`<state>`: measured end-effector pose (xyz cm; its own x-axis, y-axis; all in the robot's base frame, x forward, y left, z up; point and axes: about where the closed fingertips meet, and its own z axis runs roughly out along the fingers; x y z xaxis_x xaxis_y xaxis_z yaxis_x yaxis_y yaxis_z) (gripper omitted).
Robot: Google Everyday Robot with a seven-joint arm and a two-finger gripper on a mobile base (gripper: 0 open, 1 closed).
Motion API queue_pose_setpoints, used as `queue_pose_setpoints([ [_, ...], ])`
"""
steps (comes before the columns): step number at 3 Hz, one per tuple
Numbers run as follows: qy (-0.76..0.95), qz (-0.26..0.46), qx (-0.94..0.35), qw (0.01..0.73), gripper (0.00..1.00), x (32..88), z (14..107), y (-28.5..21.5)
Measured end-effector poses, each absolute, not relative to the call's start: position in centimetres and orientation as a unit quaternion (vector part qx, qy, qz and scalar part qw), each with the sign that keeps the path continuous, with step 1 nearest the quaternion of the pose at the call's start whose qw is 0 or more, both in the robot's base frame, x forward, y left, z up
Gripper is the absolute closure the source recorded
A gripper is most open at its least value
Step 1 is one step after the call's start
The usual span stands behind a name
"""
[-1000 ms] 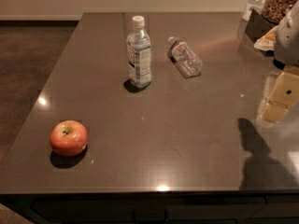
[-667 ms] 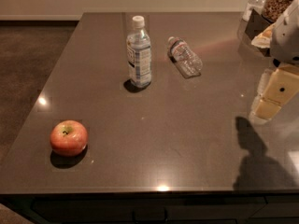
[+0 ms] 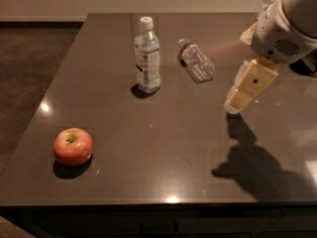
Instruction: Pick blue plastic bottle
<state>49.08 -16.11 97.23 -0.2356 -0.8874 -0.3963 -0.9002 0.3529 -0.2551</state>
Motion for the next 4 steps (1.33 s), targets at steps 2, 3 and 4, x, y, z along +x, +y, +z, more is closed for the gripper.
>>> queue_pose_setpoints([
  [2,0.789,0.022,-0.539,0.294,0.0,55.1,95.4,-9.7],
  [3,0.793,0.033,-0.517,0.32,0.0,58.1,94.9,-6.9],
  [4,0.798,0.054,-0.498,0.336,0.0,60.3,94.5,-4.3],
])
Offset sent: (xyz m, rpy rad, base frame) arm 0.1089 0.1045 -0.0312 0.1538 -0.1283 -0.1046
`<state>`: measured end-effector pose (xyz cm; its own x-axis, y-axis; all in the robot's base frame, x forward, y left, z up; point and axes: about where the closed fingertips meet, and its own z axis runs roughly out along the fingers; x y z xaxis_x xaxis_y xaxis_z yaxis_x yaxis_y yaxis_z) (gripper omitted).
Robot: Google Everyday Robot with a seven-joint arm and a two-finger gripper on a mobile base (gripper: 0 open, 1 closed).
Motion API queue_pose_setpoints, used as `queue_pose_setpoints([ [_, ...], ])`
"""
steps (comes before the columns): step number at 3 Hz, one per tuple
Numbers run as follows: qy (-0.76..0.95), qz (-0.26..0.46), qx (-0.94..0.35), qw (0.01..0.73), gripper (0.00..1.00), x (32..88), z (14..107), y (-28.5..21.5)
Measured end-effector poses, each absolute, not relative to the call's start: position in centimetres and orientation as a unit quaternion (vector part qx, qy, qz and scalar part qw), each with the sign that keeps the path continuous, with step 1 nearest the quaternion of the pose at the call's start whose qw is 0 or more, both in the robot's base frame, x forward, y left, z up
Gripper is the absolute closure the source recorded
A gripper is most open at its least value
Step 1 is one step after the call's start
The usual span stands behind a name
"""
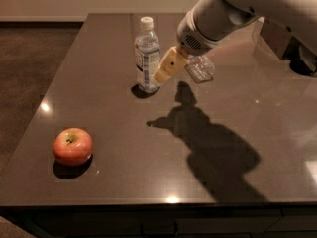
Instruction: Pick blue plastic bottle
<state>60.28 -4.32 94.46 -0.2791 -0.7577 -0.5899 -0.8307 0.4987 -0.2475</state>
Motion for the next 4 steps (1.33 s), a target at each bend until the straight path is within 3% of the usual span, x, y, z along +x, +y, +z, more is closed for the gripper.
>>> queue_pose_setpoints([
  [2,0.805,0.098,-0.468,0.351,0.0,62.7,93.9,0.3],
  [4,0.81,0.118,-0.458,0.345,0.44,63.5,94.0,2.6],
])
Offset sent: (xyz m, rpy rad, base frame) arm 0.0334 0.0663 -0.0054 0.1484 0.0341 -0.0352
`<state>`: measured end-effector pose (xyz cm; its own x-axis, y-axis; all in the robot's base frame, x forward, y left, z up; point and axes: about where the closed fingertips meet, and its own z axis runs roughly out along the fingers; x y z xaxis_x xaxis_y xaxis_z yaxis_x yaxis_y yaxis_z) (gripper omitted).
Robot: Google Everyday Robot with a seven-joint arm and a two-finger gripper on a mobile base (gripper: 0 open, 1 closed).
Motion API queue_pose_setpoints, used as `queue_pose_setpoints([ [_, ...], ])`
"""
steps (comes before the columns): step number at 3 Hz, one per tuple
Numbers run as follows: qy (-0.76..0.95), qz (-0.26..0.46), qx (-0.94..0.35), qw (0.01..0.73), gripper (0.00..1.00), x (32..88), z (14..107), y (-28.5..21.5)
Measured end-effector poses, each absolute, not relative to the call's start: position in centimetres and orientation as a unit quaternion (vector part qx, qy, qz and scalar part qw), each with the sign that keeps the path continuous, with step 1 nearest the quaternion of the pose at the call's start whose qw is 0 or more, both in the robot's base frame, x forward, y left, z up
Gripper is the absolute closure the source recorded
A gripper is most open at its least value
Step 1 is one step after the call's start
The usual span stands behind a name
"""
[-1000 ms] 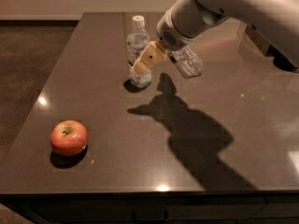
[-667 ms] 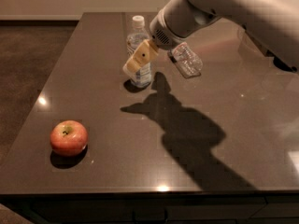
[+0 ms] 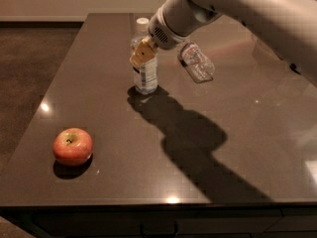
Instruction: Pick blue plastic bottle
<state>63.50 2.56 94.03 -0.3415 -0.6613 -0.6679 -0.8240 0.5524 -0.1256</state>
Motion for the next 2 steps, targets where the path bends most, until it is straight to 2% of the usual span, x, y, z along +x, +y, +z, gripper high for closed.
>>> queue_pose_setpoints([
  [2,0.804,0.141,-0.462,0.347,0.91,62.69,95.16,2.87],
])
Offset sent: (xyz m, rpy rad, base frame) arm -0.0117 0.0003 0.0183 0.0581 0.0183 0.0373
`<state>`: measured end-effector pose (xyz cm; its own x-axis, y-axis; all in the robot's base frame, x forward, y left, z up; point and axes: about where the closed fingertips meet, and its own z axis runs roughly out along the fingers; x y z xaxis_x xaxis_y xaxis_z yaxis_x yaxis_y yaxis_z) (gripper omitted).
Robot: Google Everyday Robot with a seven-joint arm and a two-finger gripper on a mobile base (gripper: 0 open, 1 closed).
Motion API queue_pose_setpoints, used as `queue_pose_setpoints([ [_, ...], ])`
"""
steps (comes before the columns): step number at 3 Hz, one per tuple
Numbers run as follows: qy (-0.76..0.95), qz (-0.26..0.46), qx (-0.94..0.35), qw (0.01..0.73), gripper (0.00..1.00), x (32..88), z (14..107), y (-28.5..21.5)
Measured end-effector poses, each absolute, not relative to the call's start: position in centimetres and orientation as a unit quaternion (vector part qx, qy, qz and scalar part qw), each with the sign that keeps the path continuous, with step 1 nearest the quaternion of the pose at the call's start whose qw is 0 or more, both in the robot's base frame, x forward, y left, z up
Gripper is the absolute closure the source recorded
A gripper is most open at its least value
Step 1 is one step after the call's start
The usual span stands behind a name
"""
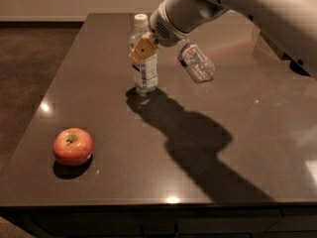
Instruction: Pick blue plastic bottle
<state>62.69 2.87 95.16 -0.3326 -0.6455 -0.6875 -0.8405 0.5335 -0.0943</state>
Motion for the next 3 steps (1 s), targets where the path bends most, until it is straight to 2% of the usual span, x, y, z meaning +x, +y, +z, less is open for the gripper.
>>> queue_pose_setpoints([
  [1,0.785,0.154,-0.48,0.361,1.0,60.7,98.7,2.7],
  [3,0.724,0.181,-0.548,0.378,1.0,57.0,105.6,3.0],
])
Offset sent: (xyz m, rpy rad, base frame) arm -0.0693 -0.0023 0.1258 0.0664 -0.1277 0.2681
